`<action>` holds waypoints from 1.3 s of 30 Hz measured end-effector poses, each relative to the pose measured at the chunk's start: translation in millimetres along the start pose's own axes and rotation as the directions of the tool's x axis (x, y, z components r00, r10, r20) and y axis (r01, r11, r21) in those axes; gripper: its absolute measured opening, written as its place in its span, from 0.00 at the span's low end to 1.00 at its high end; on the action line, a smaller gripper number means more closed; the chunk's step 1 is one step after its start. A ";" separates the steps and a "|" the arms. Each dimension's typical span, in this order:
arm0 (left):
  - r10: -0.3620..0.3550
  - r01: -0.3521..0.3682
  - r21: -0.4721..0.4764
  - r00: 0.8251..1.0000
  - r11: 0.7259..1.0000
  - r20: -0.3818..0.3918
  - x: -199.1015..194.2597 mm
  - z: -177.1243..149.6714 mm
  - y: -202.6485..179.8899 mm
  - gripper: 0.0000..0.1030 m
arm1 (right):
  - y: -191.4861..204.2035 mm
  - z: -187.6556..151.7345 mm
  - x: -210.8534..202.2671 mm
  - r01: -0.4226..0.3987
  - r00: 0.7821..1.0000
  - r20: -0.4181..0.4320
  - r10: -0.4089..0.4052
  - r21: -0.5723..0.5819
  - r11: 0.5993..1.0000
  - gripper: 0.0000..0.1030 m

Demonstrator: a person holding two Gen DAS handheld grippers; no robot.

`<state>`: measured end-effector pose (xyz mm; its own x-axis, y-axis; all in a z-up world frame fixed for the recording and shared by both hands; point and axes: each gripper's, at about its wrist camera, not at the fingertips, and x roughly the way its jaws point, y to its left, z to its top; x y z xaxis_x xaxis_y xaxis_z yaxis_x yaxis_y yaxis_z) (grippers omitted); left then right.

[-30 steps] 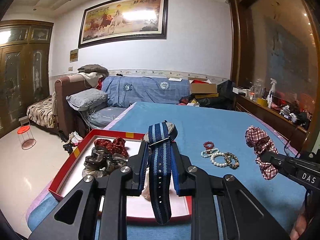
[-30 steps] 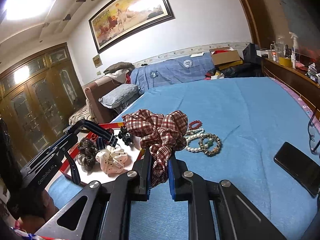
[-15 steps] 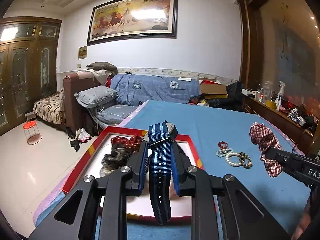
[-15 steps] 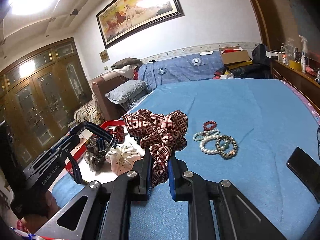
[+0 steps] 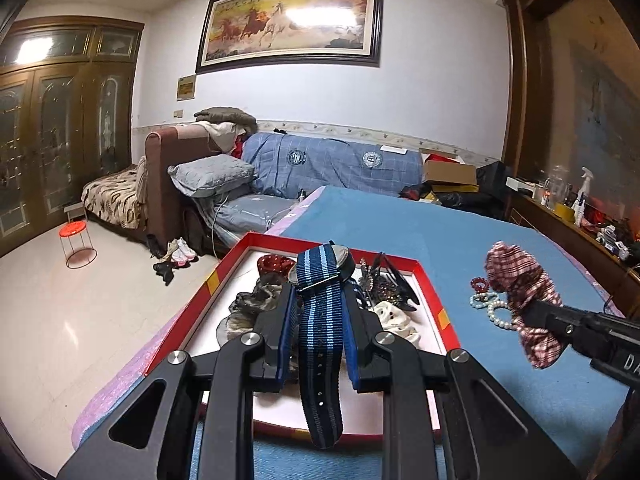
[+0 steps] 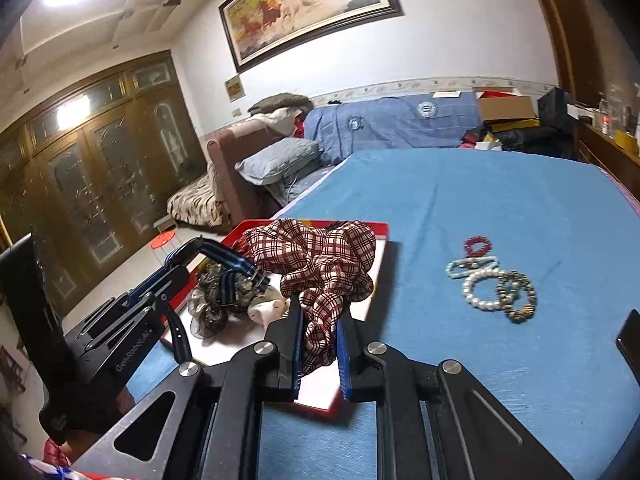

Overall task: Organize jewelry
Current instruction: 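Carry the plaid scrunchie with the right tool while the left tool carries the watch over the tray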

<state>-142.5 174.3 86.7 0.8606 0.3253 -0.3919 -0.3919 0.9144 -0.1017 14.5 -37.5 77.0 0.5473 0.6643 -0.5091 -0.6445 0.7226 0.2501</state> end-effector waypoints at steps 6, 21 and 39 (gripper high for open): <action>0.012 -0.012 -0.005 1.000 1.000 -0.012 6.6 -5.9 3.0 0.20 | 16.8 -5.5 24.5 -0.018 0.998 -0.054 0.016 -0.024 1.000 0.15; 0.021 -0.023 -0.033 0.999 0.999 -0.048 19.2 -16.1 17.3 0.20 | 23.7 -15.7 65.5 -0.011 0.989 -0.148 0.007 -0.030 0.999 0.15; 0.054 -0.057 -0.029 0.995 0.998 -0.087 28.3 -20.2 18.2 0.20 | 32.0 -18.9 84.2 -0.007 0.982 -0.190 0.000 -0.035 0.999 0.16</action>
<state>-131.8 195.3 55.2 0.8067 0.3520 -0.4747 -0.4495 0.8869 -0.1062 29.9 37.9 26.6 0.4355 0.6160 -0.6564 -0.6665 0.7108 0.2248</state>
